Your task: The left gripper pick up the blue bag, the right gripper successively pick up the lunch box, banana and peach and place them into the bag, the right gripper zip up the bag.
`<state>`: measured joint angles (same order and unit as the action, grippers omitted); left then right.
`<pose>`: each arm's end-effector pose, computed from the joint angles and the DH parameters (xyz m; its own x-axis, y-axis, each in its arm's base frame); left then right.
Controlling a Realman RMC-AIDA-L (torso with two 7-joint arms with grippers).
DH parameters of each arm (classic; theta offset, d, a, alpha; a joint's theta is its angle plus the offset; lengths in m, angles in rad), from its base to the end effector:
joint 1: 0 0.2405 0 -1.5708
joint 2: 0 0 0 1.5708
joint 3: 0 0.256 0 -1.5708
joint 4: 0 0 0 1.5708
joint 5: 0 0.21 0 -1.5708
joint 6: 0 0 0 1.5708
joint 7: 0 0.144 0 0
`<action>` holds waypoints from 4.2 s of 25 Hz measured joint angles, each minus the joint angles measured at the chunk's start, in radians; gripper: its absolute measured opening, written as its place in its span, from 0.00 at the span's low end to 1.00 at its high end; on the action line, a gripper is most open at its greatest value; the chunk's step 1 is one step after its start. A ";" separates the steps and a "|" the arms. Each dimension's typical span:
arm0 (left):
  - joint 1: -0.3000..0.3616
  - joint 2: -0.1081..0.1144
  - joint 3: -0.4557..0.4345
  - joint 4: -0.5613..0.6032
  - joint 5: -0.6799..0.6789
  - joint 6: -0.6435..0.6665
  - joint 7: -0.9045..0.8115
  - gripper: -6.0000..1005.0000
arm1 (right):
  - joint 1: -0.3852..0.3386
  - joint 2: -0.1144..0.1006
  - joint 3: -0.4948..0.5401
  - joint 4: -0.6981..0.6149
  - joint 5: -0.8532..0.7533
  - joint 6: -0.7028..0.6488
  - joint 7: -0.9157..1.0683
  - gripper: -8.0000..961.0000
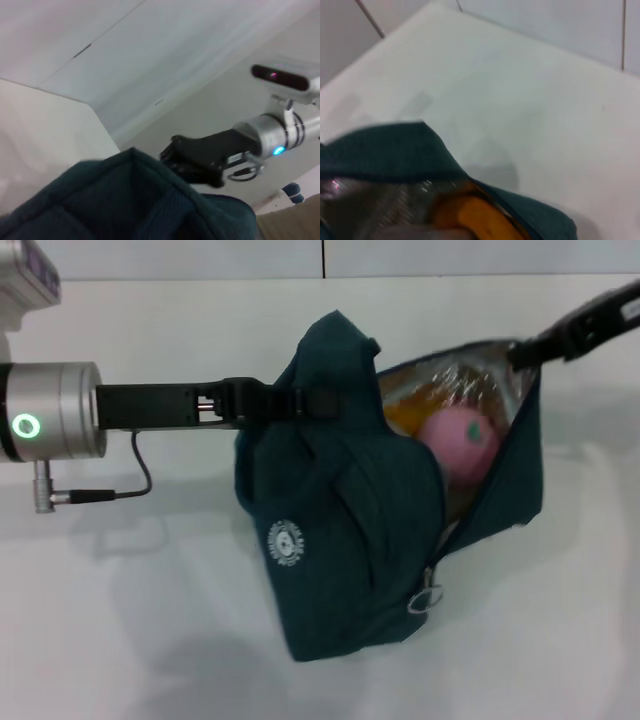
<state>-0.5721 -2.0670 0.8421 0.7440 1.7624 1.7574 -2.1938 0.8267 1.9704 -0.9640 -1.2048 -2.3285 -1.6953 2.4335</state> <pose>-0.1966 0.3292 0.0157 0.3808 0.8130 0.4404 0.6976 -0.5652 0.4403 0.1283 0.4017 0.0757 0.7829 -0.6142 -0.0994 -0.6177 -0.7481 -0.2426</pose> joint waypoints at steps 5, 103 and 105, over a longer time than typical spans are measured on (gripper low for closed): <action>-0.015 -0.016 0.006 -0.037 0.000 -0.058 0.020 0.07 | -0.002 -0.003 0.129 -0.122 0.011 -0.093 0.001 0.05; 0.035 -0.010 0.000 -0.234 -0.079 -0.149 0.046 0.07 | -0.415 0.040 0.252 0.472 0.311 -0.180 -1.209 0.89; 0.033 -0.010 0.000 -0.234 -0.079 -0.148 0.045 0.07 | -0.395 0.041 0.252 0.529 0.312 -0.153 -1.229 0.89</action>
<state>-0.5390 -2.0770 0.8421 0.5101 1.6835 1.6089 -2.1487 0.4321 2.0109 -0.7118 -0.6754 -2.0162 -1.8484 1.2041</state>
